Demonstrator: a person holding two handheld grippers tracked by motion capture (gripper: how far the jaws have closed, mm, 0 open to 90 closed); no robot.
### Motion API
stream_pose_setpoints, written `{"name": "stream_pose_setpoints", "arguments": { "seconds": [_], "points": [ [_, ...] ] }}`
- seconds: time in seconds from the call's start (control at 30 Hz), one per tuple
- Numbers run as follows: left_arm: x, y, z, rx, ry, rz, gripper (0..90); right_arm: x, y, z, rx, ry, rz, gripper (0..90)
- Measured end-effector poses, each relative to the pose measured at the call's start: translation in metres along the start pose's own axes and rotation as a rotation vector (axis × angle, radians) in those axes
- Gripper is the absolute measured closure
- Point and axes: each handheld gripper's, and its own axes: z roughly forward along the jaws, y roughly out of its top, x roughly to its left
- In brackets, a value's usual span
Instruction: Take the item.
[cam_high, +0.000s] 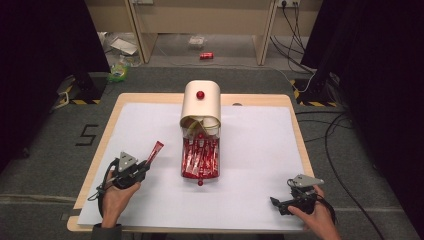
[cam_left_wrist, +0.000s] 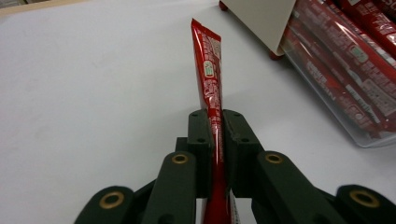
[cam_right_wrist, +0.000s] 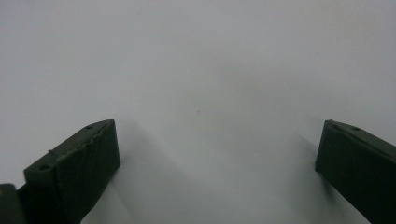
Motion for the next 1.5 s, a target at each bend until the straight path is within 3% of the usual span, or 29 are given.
{"name": "stream_pose_setpoints", "arguments": {
  "seconds": [0.5,0.83,1.5],
  "points": [
    [0.011,-0.013,0.013,0.060,0.032,-0.016,81.1,0.000,0.000,0.000,0.000,0.000,0.000,0.3],
    [0.016,-0.017,0.017,0.074,0.047,-0.032,80.8,0.000,0.000,0.000,0.000,0.000,0.001,0.2],
    [0.016,-0.023,0.025,0.108,0.052,-0.043,77.6,0.000,0.000,0.000,0.000,0.000,0.000,0.3]
  ]
}}
